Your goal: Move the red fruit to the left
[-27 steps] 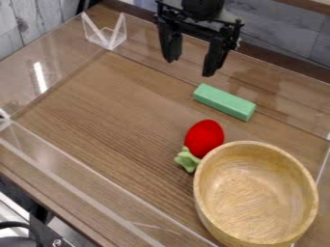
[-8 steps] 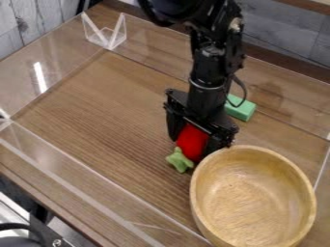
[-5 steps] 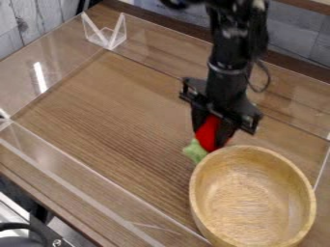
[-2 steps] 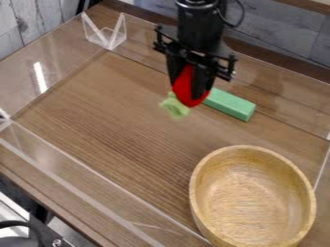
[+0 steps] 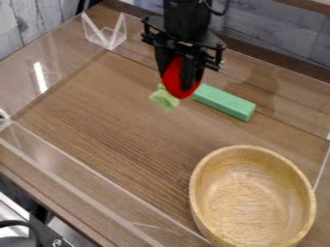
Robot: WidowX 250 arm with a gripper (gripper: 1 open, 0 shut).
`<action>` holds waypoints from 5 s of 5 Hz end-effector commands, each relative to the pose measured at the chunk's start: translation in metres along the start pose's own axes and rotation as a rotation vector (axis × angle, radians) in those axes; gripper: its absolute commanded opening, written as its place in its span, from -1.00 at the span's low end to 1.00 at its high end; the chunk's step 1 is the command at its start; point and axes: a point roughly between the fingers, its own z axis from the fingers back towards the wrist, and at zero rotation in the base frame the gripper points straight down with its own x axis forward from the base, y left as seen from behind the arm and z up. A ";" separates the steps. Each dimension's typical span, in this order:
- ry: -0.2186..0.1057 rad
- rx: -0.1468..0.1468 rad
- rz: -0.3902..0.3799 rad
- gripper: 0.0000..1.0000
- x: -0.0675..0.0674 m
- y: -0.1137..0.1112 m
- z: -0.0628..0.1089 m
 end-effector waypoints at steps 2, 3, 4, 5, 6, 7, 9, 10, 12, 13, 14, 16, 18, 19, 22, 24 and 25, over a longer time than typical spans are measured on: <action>-0.056 0.016 0.044 -1.00 -0.003 0.000 0.013; -0.053 0.015 0.028 -1.00 -0.005 -0.007 0.014; -0.048 0.010 -0.046 -1.00 -0.002 -0.017 0.013; -0.045 0.004 -0.115 -1.00 0.003 -0.026 0.013; -0.043 0.003 -0.092 -1.00 0.012 -0.022 0.021; -0.045 0.005 -0.063 -1.00 0.020 -0.015 0.027; -0.041 0.007 0.022 -1.00 0.010 -0.008 0.020; -0.042 0.011 0.075 -1.00 0.008 -0.004 0.027; -0.043 0.009 0.060 -1.00 0.006 0.006 0.029; -0.040 0.005 -0.003 -1.00 0.005 0.010 0.026; -0.044 0.016 0.025 -1.00 0.005 0.029 0.028; -0.031 0.049 0.061 -1.00 -0.003 0.087 0.008; -0.027 0.069 0.078 -1.00 0.017 0.126 -0.024; -0.026 0.070 0.055 -1.00 0.032 0.133 -0.032; -0.006 0.069 0.134 -1.00 0.066 0.170 -0.040; 0.021 0.056 0.242 1.00 0.075 0.170 -0.060; 0.032 0.042 0.270 1.00 0.076 0.169 -0.062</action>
